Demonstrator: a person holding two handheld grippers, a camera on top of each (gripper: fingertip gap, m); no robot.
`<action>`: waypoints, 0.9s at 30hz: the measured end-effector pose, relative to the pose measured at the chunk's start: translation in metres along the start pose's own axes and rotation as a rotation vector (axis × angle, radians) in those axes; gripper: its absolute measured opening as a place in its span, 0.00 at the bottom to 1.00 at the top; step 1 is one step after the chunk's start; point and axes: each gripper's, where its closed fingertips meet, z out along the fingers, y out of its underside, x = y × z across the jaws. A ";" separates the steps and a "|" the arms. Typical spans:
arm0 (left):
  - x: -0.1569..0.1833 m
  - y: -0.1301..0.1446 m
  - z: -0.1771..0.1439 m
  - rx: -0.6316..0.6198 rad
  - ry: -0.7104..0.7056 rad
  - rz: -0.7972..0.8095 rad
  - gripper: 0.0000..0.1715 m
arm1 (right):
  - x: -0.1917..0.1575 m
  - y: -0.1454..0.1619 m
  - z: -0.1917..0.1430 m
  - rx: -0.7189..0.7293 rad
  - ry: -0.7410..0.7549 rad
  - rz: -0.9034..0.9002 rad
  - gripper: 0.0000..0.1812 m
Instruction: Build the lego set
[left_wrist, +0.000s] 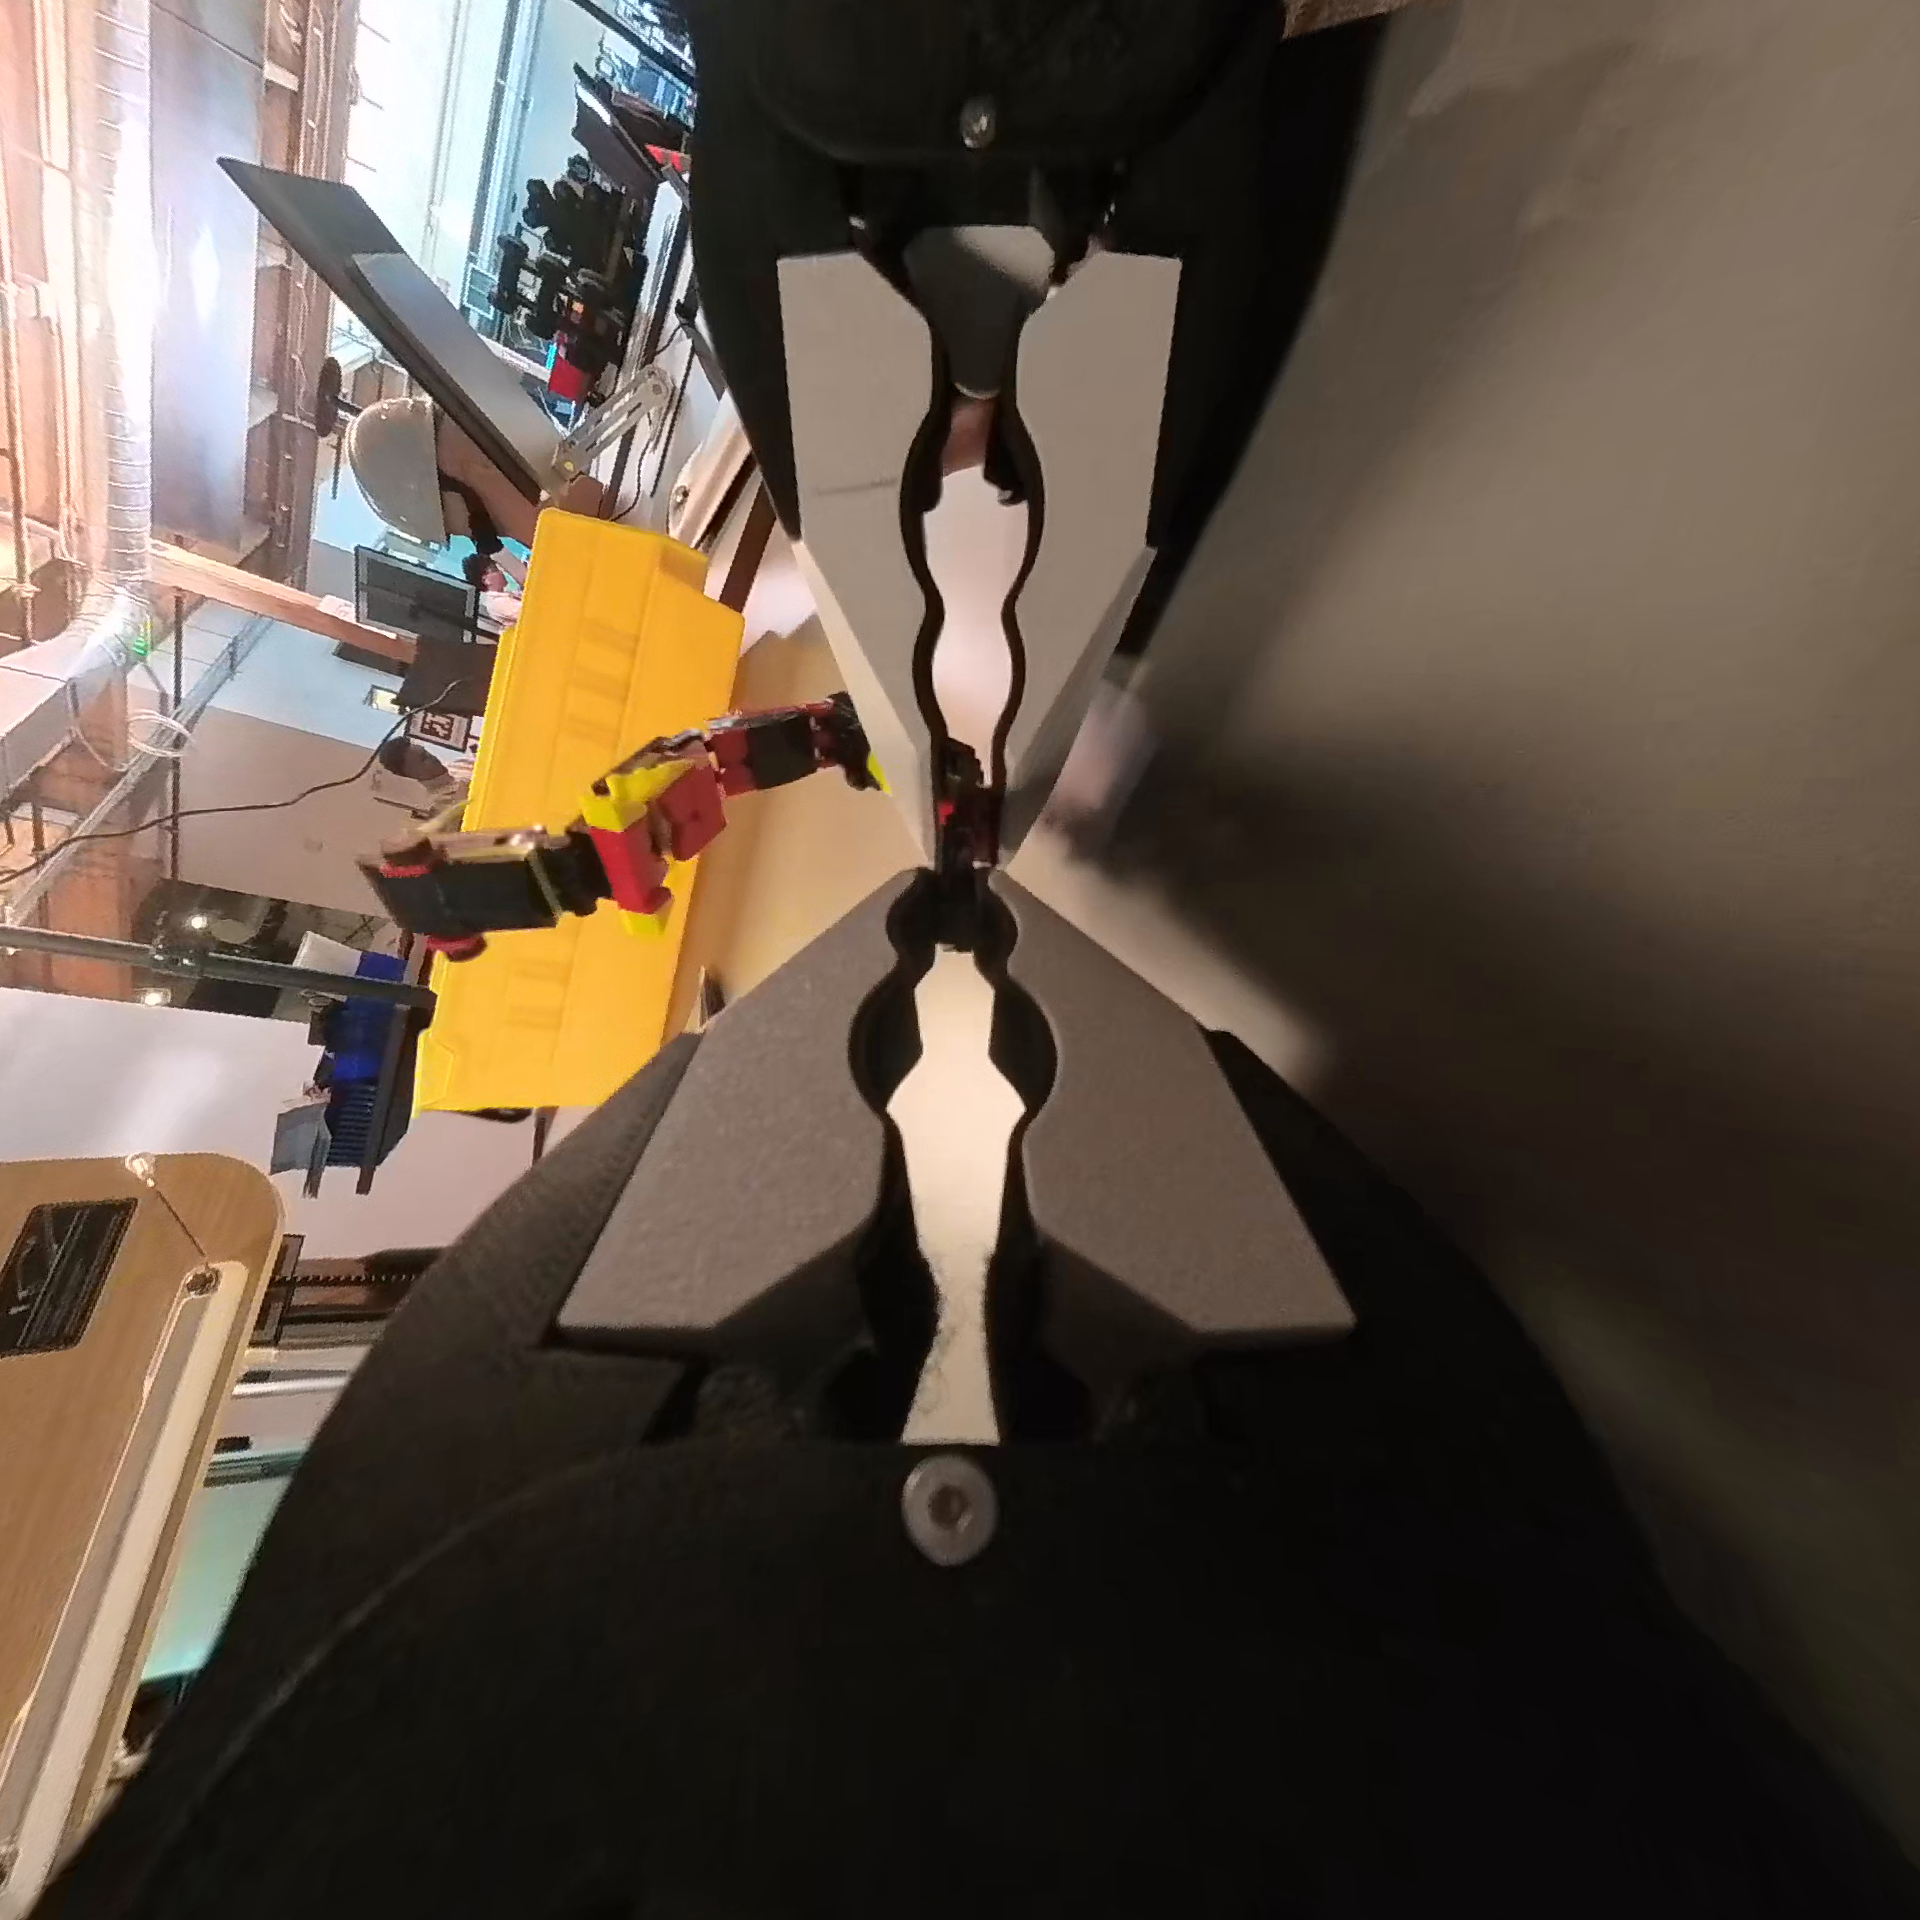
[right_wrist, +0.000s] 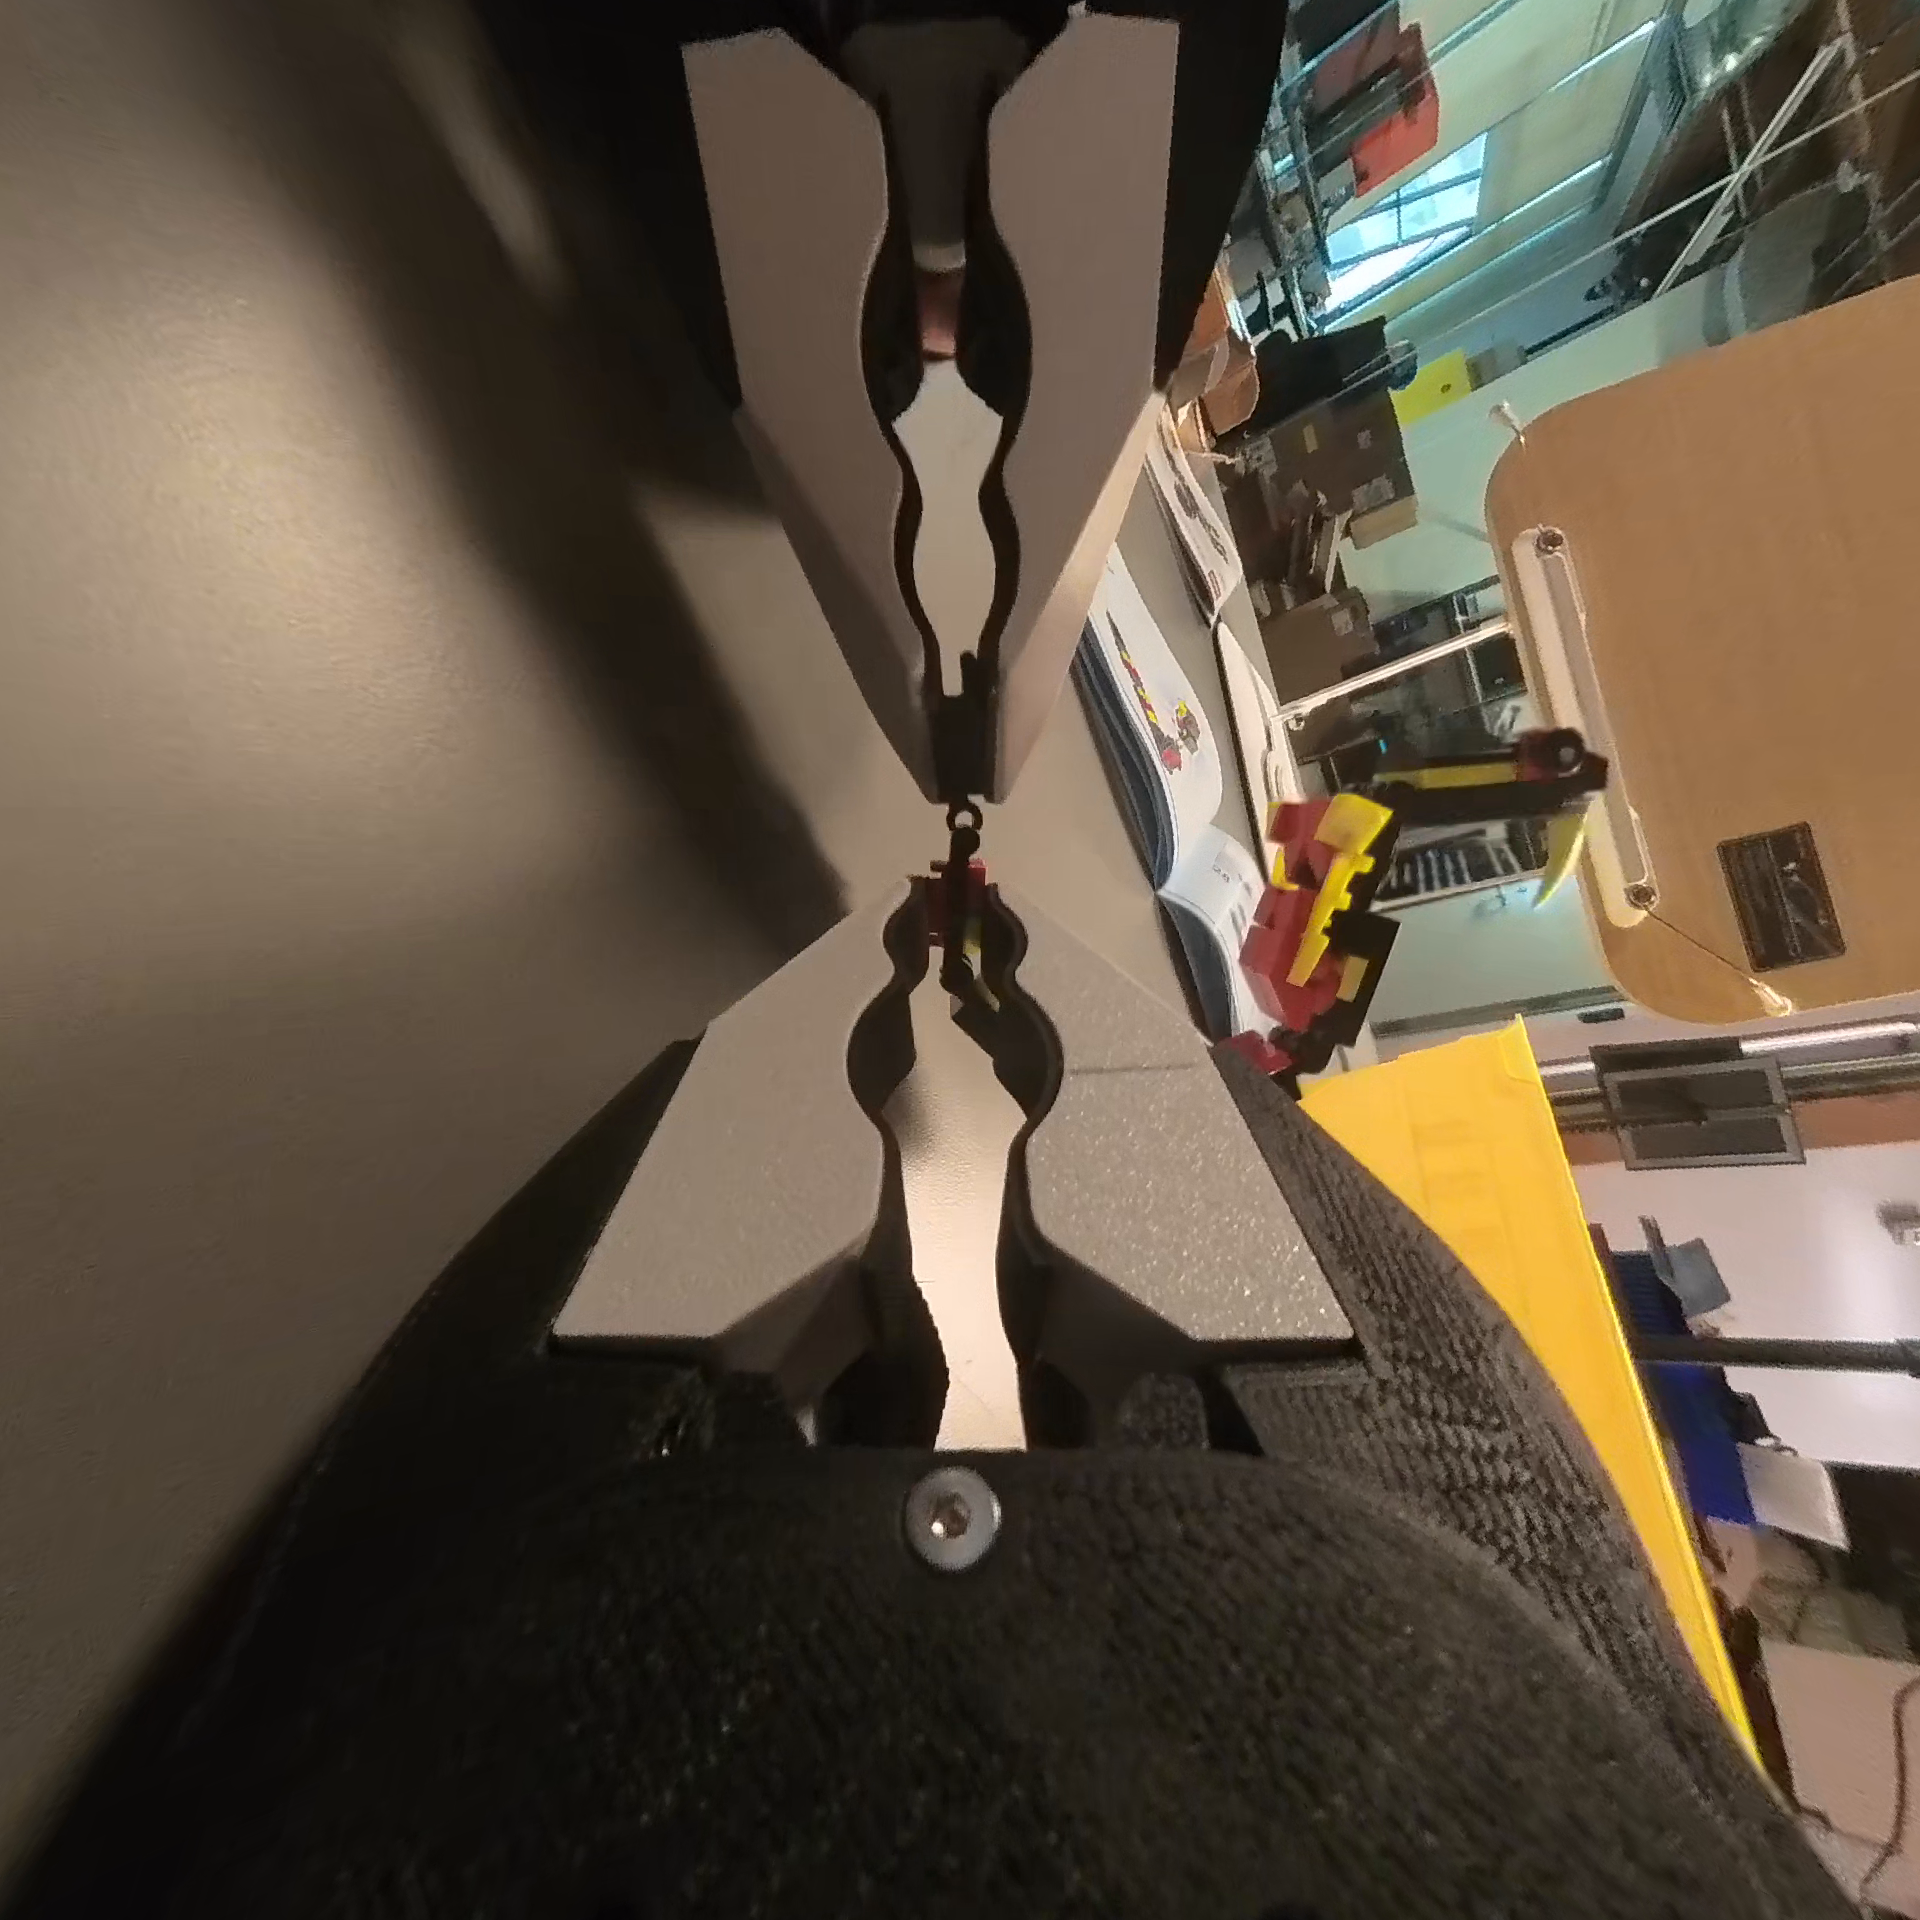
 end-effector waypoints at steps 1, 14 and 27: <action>0.000 0.001 0.000 -0.006 -0.002 -0.002 0.03 | 0.000 0.000 0.000 -0.006 0.002 0.002 0.04; -0.001 0.003 0.002 -0.039 -0.011 0.007 0.03 | 0.001 0.004 0.000 -0.054 0.036 -0.019 0.04; -0.004 0.009 0.007 -0.116 -0.035 -0.016 0.03 | 0.004 0.011 0.000 -0.117 0.076 -0.039 0.03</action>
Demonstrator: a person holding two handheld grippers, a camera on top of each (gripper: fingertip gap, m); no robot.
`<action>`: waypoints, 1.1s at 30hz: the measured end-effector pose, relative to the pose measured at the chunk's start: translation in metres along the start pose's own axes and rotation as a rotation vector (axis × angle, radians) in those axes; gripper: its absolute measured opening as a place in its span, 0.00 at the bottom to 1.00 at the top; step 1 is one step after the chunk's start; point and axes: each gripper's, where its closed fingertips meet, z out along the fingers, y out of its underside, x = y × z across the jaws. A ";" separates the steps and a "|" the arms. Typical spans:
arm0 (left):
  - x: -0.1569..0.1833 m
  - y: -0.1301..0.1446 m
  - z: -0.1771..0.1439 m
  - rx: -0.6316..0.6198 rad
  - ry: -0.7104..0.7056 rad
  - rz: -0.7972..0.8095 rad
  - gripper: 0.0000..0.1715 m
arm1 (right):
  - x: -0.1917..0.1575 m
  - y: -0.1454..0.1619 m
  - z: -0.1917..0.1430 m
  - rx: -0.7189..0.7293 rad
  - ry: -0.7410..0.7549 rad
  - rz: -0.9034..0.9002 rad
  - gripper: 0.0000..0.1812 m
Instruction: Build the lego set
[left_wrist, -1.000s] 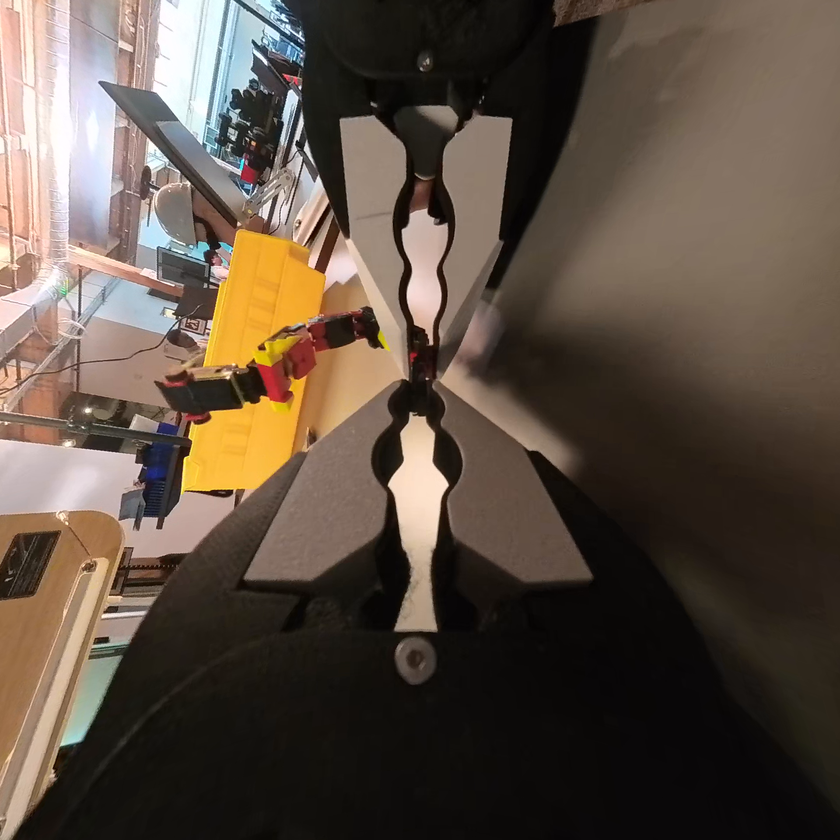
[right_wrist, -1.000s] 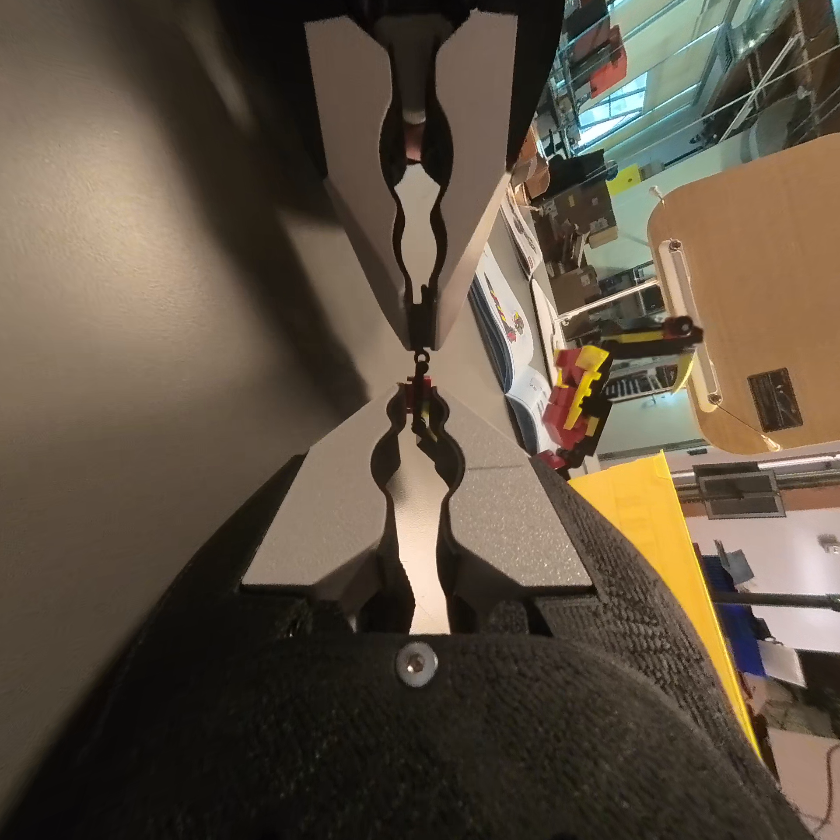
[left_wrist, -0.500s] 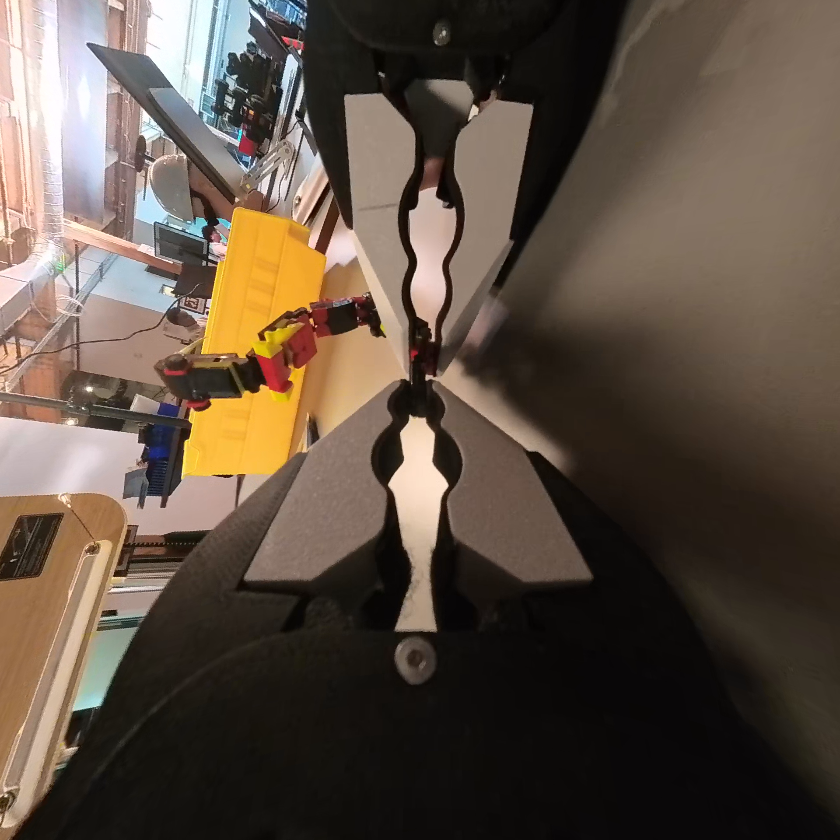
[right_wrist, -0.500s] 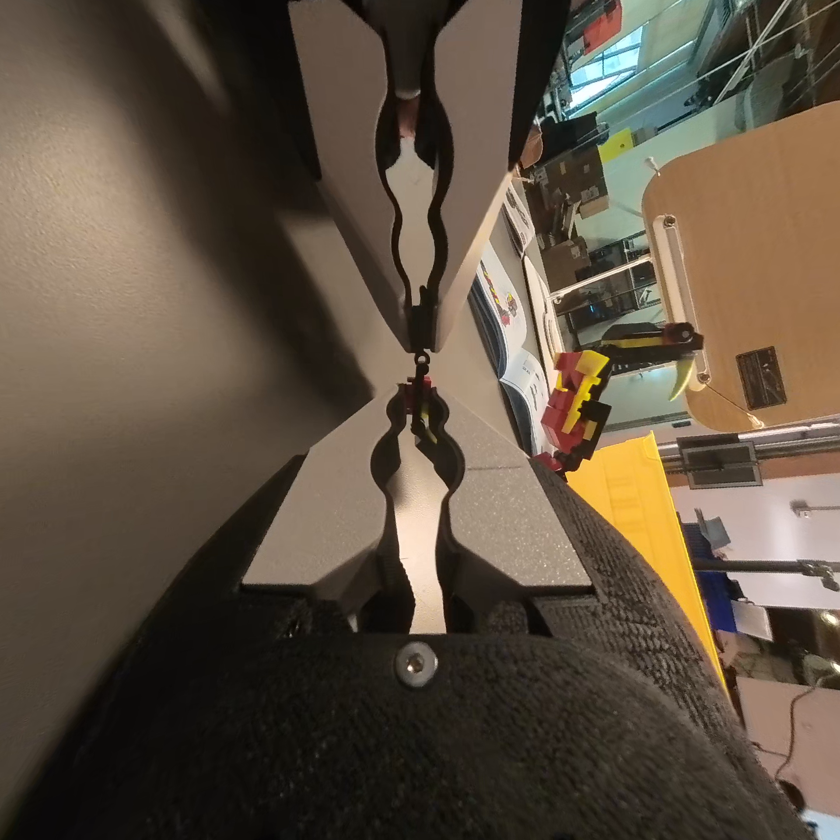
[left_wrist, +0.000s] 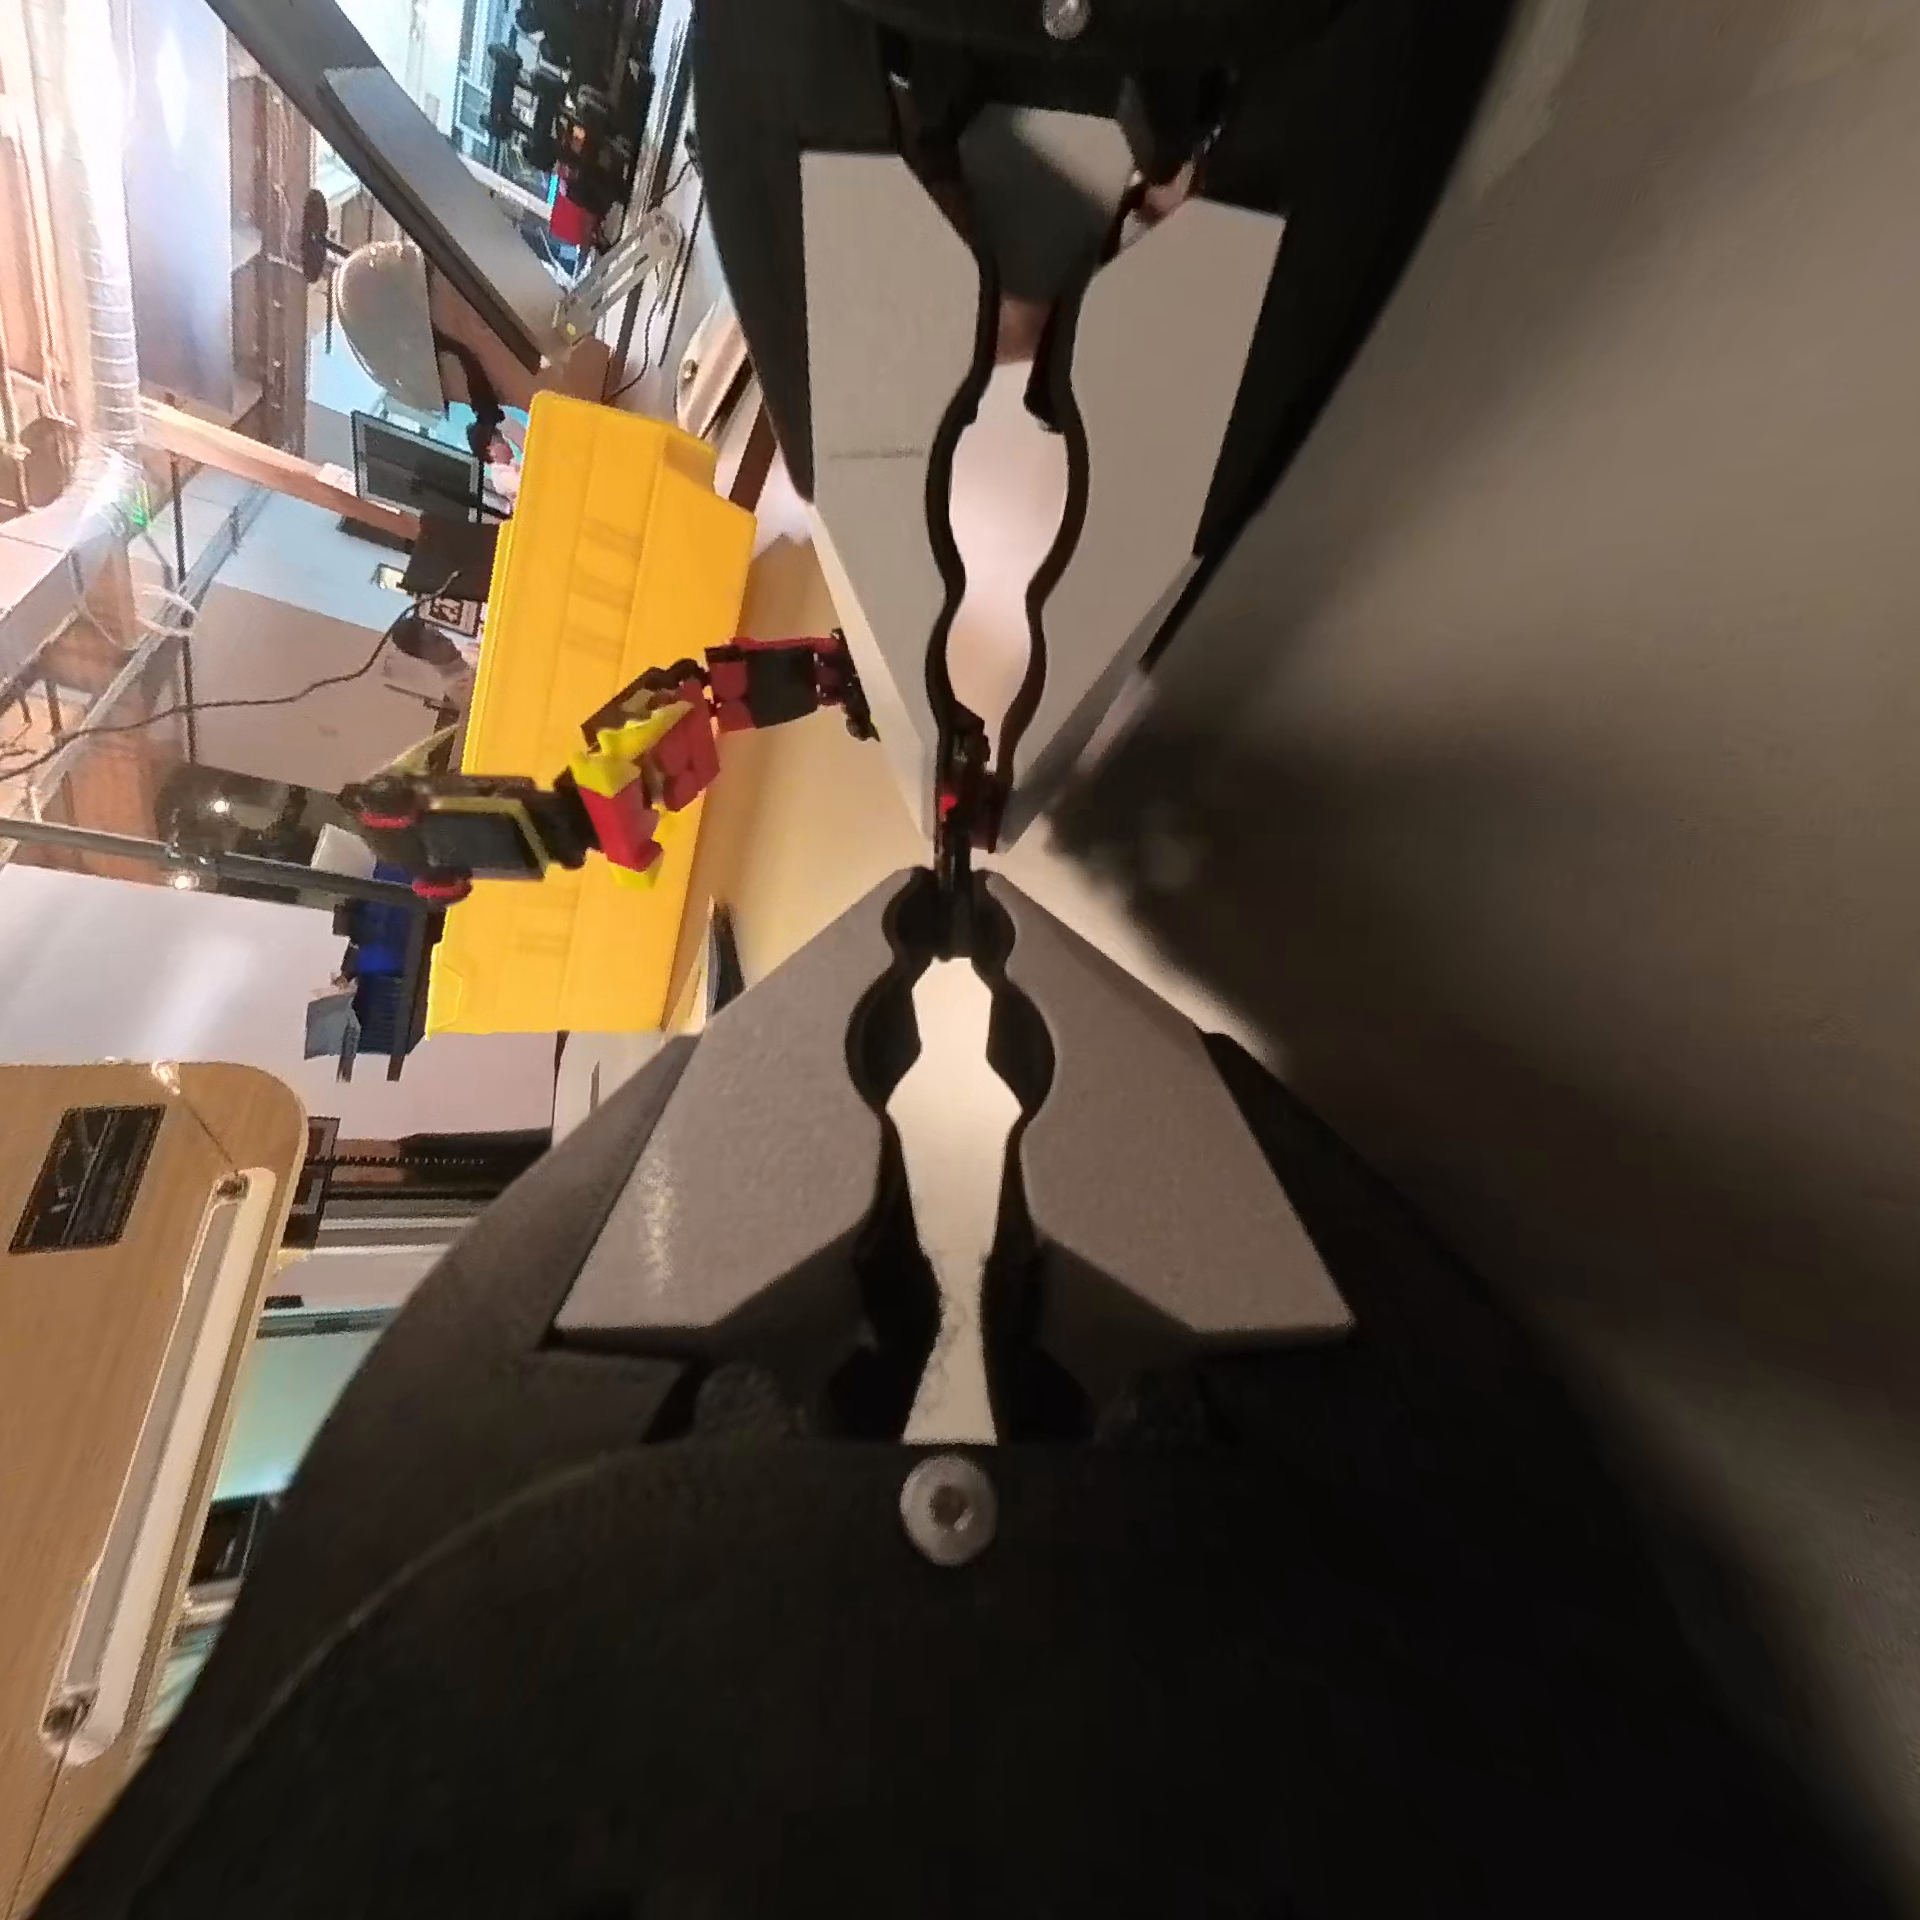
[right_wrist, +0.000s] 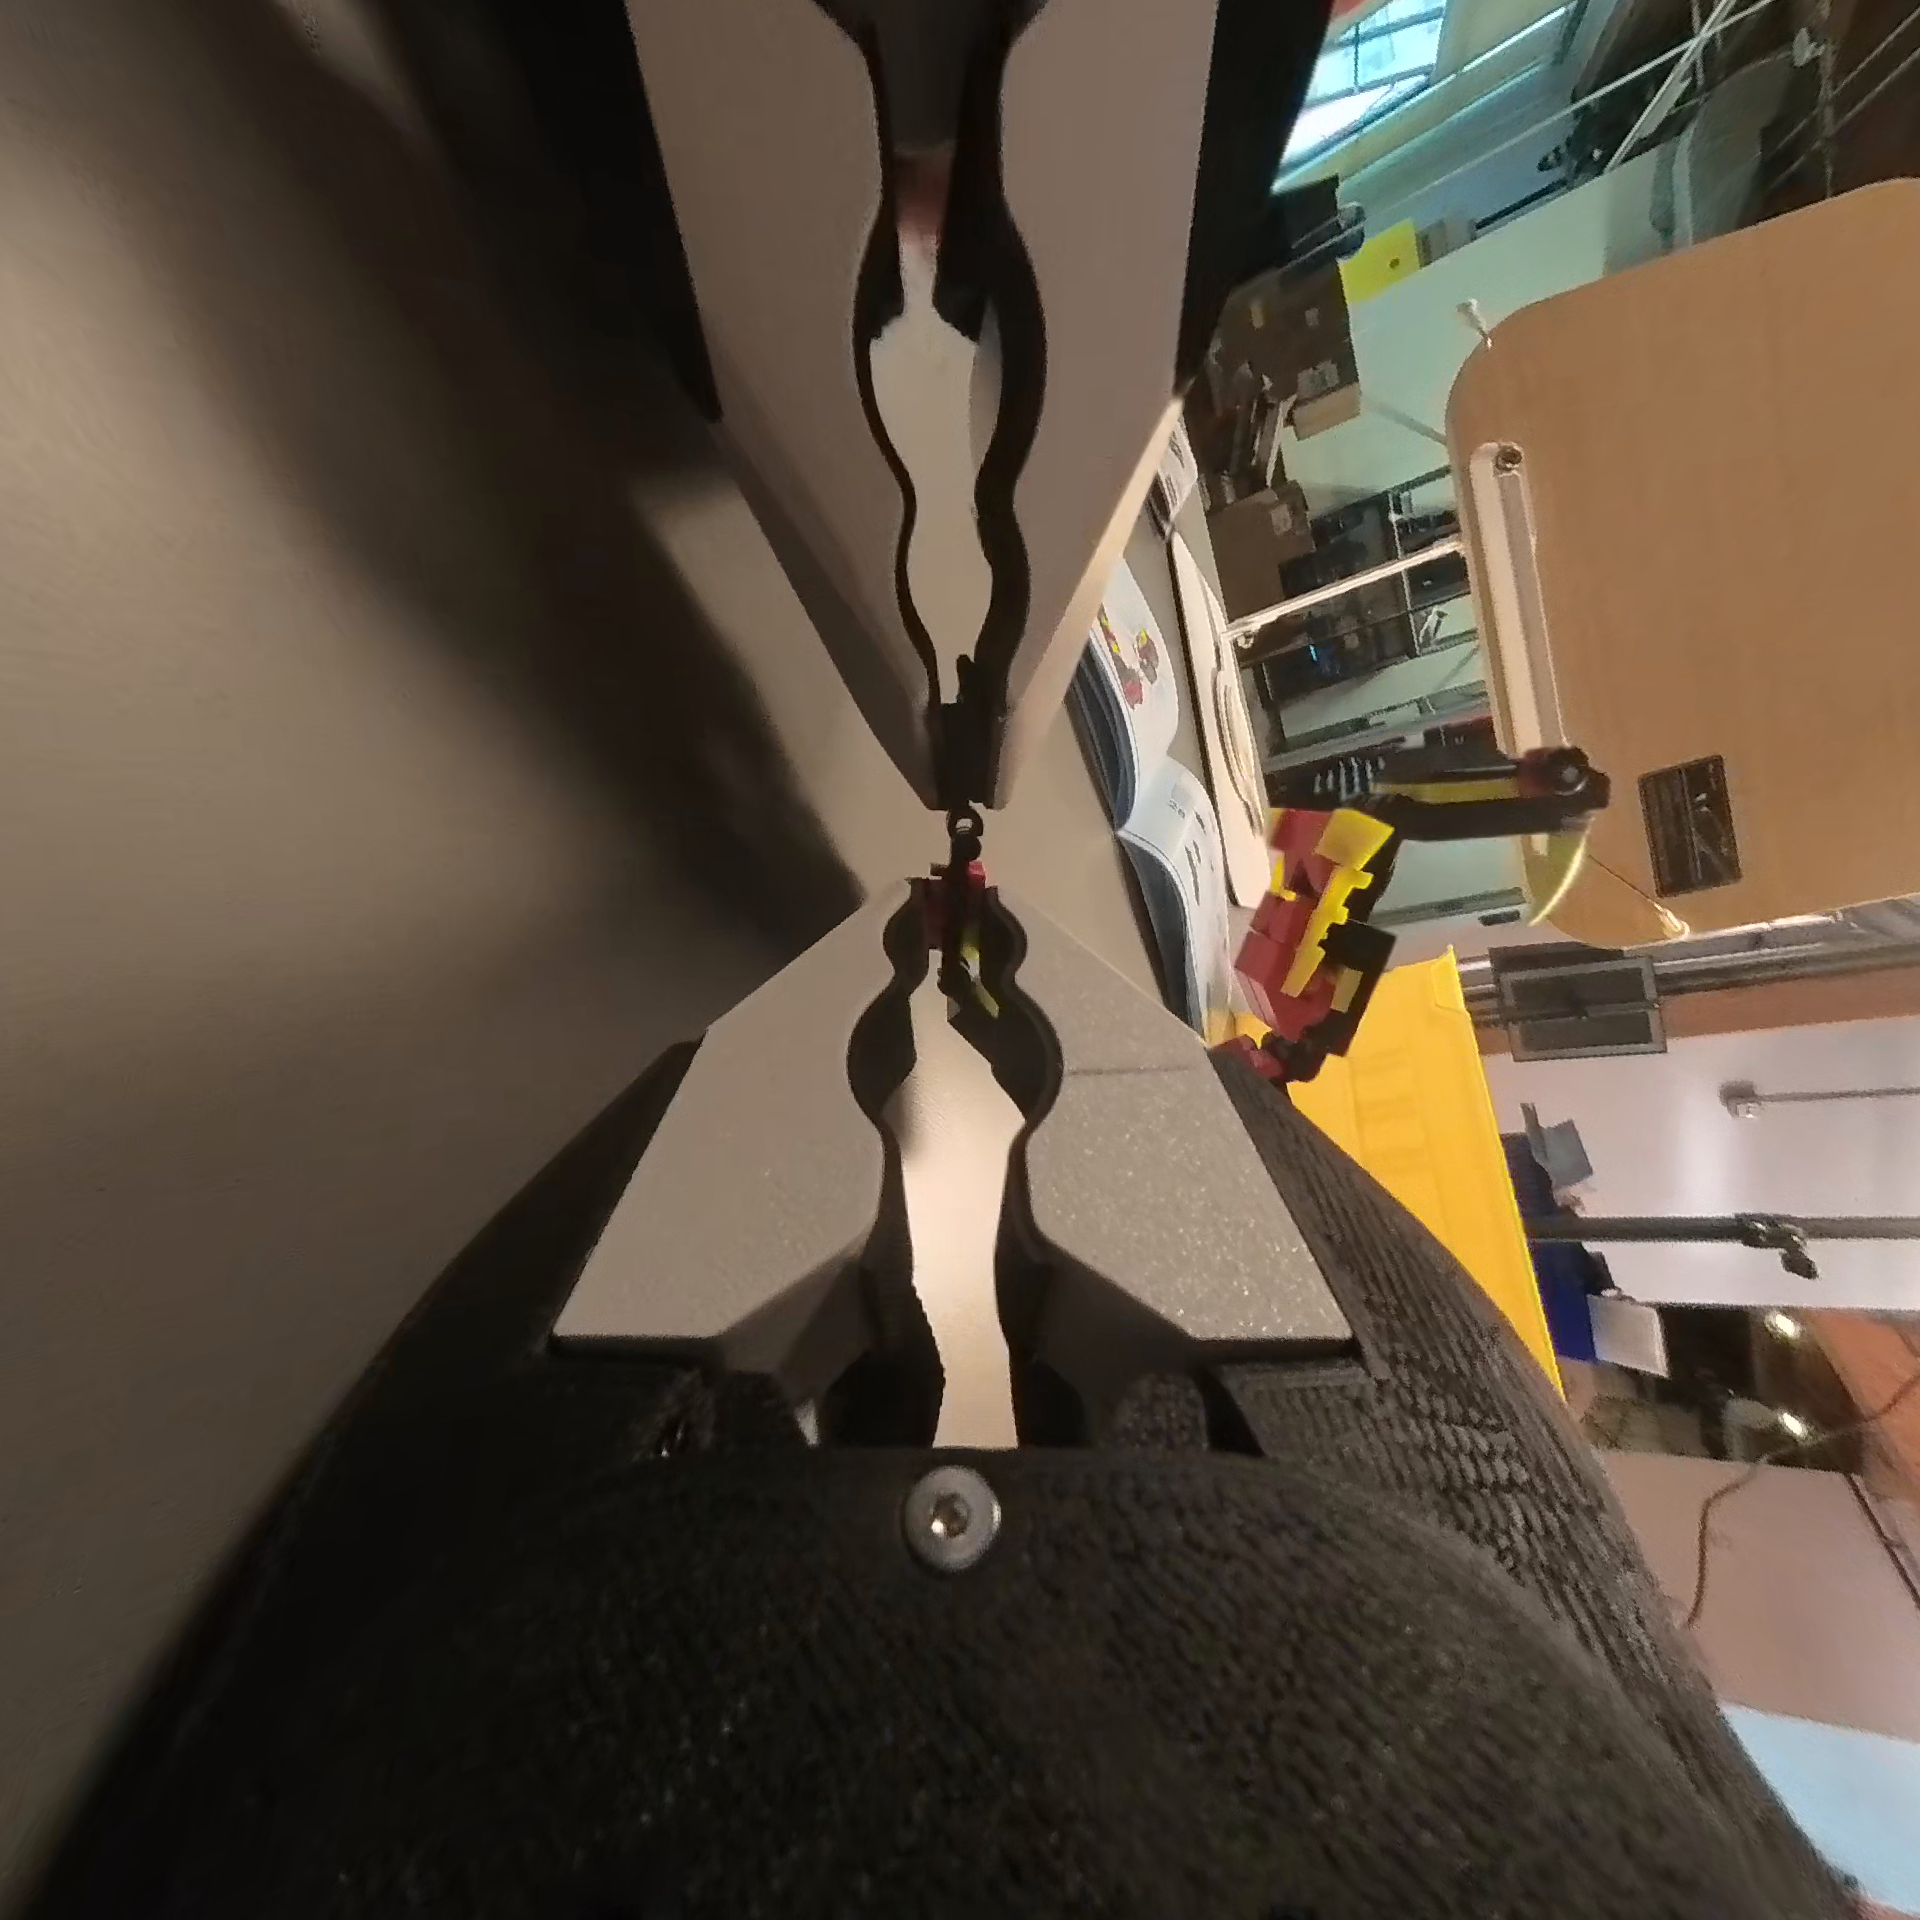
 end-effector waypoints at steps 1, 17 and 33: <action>0.000 0.001 0.001 -0.010 -0.003 -0.001 0.03 | 0.001 0.001 0.000 -0.009 0.004 -0.001 0.03; -0.003 0.003 0.005 -0.035 -0.010 0.028 0.02 | 0.000 0.001 0.000 -0.007 0.007 -0.024 0.04; -0.040 0.006 -0.015 0.071 -0.025 -0.522 0.24 | 0.027 0.009 -0.002 -0.006 0.162 0.042 0.04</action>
